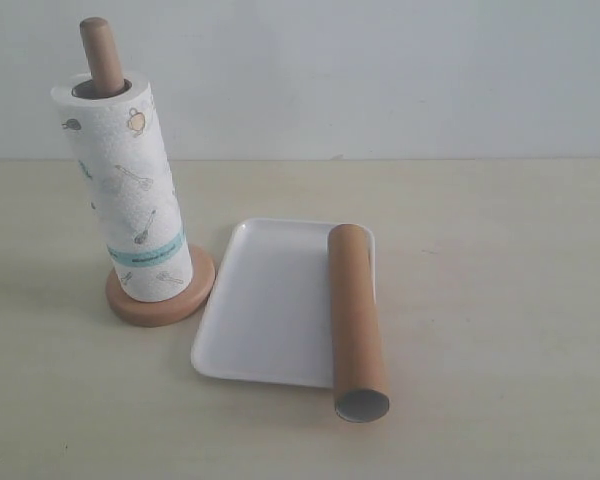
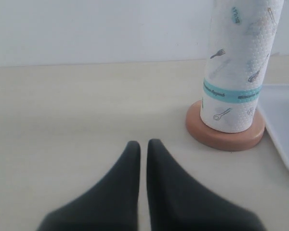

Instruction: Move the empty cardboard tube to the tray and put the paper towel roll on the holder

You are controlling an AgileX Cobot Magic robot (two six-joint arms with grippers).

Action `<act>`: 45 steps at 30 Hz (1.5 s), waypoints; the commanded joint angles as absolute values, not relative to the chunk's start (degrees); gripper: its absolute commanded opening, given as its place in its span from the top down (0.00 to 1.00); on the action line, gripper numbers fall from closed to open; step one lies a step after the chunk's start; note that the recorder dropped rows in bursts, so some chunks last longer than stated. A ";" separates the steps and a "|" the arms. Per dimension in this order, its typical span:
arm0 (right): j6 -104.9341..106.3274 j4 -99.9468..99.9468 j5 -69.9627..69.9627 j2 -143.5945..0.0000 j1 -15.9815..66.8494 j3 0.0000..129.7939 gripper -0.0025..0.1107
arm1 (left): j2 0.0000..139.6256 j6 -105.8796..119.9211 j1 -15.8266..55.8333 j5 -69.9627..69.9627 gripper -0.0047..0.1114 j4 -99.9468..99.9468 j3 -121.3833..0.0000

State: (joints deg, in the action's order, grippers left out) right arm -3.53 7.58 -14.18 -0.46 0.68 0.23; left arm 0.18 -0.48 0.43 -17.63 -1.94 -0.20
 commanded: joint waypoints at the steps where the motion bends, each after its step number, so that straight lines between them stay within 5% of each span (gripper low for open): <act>1: -1.41 6.94 -17.45 0.00 0.50 0.00 0.96 | 0.00 -0.34 0.72 -17.60 0.92 -1.47 0.00; 45: -3.92 6.34 -18.78 0.00 0.50 0.00 0.96 | 0.00 -0.34 0.72 -17.60 0.92 -1.47 0.00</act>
State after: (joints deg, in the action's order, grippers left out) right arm -3.59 6.43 -18.98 -0.24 0.68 -0.03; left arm 0.18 -0.48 0.43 -17.69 -1.94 -0.20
